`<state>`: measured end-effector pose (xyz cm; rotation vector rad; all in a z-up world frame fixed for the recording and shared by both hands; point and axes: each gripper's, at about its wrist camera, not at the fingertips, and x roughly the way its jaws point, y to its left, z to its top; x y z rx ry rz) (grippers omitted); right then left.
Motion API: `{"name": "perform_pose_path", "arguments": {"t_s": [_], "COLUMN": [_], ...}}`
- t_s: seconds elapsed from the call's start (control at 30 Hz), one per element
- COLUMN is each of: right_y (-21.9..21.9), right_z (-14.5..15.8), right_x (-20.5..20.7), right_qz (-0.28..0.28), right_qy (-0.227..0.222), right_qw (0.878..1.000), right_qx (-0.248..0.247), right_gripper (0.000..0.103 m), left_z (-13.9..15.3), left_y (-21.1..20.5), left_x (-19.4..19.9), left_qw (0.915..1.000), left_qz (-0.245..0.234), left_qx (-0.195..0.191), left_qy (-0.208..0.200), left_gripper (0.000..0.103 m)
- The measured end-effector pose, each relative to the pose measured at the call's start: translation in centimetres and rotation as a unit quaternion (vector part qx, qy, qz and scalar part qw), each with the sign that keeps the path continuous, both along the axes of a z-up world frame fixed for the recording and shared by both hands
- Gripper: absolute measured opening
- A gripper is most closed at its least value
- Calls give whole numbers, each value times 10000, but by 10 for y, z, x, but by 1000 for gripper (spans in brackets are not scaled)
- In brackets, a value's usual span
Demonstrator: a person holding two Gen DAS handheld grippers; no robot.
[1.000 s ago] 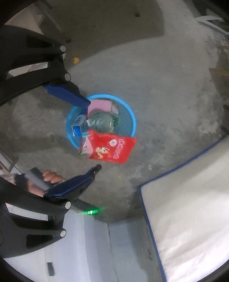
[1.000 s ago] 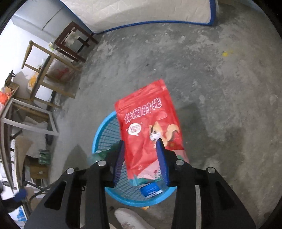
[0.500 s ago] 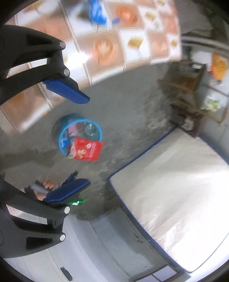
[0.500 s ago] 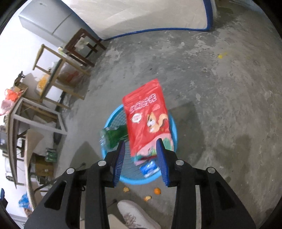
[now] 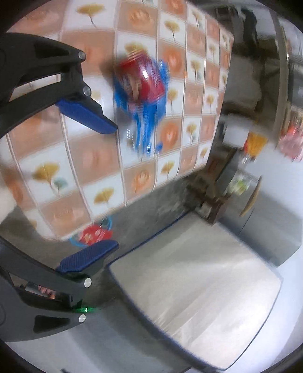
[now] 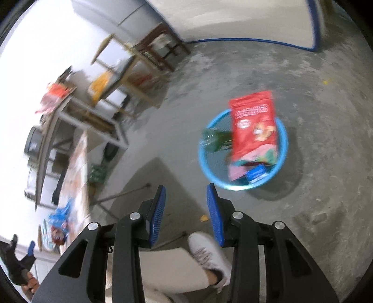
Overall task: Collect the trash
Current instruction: 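Move both open tools back to the table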
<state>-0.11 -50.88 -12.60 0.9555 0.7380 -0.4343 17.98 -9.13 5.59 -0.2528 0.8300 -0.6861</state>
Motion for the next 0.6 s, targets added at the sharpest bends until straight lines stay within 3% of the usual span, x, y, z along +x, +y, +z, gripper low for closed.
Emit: {"name": "perform_pose_path", "arguments": {"t_s": [0.17,0.3,0.47,0.6], "right_y": [59,115,169,211], "right_z": [36,71,99,101], "right_x": [39,74,107,136], "right_qz": [733,1454,2143,2708], "right_qy": [-161,-333,-558,-548], "right_qw": [9969,9876,9737,9609], "right_qx": [-231,-498,-532,-206], "right_gripper": [45,52,60,61], "left_z": [-11,-22,-34,-50], "left_y": [55,85,113,123], "left_x": [-9,-15,-22,-18], "left_qw": [9984,9966,9910,9821], "left_qz": [563,765,1091,1287], "left_qx": [88,278,686,1322], "left_qy": [-53,-151,-371,-394], "left_gripper": [90,91,91,91]}}
